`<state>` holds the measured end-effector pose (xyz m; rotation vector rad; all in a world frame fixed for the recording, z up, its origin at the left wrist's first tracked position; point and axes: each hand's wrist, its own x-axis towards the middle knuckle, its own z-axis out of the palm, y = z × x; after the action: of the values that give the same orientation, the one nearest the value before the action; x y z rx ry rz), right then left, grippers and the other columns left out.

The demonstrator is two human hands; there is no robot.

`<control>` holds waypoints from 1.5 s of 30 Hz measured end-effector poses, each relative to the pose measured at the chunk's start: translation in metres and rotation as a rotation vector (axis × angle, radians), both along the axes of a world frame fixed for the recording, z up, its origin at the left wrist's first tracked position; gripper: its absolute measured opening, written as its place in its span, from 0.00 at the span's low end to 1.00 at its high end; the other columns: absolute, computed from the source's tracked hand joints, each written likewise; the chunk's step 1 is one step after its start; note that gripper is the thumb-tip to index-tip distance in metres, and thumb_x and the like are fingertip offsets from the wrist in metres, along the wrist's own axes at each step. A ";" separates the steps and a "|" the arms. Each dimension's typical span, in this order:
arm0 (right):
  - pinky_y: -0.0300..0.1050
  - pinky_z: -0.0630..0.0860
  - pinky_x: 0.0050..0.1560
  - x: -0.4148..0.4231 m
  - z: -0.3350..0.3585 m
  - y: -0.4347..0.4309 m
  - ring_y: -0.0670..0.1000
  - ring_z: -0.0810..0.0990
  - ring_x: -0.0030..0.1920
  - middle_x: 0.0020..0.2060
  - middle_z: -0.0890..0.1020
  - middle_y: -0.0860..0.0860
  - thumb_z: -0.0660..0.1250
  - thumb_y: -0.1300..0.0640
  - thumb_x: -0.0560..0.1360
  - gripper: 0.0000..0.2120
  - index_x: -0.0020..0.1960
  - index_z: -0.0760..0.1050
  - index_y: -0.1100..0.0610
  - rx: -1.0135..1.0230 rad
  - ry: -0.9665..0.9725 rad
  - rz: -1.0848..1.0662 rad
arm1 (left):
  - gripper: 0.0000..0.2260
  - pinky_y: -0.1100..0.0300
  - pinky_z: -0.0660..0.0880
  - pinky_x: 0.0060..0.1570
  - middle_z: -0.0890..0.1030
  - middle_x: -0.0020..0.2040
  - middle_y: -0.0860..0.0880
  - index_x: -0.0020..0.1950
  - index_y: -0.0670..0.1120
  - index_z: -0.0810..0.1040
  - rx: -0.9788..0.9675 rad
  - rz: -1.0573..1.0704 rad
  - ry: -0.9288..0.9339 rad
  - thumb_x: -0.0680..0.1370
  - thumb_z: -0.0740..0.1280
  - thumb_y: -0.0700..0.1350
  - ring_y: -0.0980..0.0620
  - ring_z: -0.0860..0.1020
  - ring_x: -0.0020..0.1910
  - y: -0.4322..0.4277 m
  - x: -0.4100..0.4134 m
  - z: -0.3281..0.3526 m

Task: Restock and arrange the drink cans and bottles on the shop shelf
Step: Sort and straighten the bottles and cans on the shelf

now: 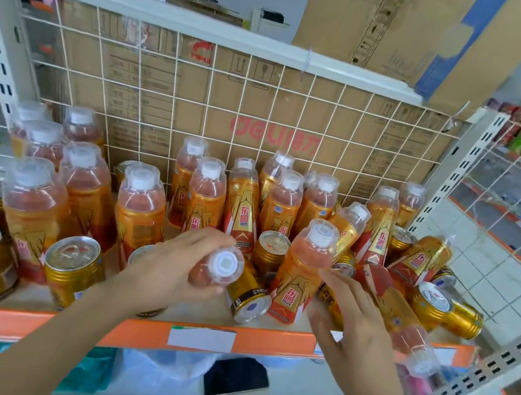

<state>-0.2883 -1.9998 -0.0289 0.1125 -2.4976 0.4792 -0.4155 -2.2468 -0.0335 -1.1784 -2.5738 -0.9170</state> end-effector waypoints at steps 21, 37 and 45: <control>0.44 0.70 0.58 -0.041 0.002 -0.034 0.52 0.71 0.64 0.63 0.73 0.52 0.59 0.54 0.75 0.19 0.65 0.70 0.55 0.064 0.179 0.009 | 0.27 0.55 0.76 0.57 0.73 0.58 0.65 0.62 0.72 0.55 0.351 0.084 -0.326 0.70 0.68 0.63 0.59 0.77 0.54 0.000 -0.038 -0.001; 0.49 0.74 0.57 -0.116 -0.044 -0.090 0.57 0.72 0.60 0.65 0.66 0.56 0.63 0.50 0.77 0.27 0.71 0.55 0.54 0.240 -0.550 -0.229 | 0.25 0.56 0.72 0.62 0.72 0.60 0.62 0.60 0.75 0.54 0.425 0.073 -0.361 0.75 0.67 0.55 0.65 0.72 0.59 0.001 -0.040 -0.011; 0.51 0.73 0.58 -0.118 -0.043 -0.090 0.59 0.69 0.63 0.68 0.62 0.56 0.64 0.50 0.77 0.27 0.71 0.56 0.49 0.301 -0.583 -0.234 | 0.25 0.52 0.72 0.63 0.72 0.63 0.59 0.61 0.75 0.53 0.431 0.048 -0.356 0.69 0.62 0.66 0.60 0.72 0.62 0.001 -0.041 -0.013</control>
<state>-0.4062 -2.0902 -0.0719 -0.2350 -3.0881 0.0281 -0.4568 -2.2461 -0.0465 -0.8917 -2.4421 -1.6939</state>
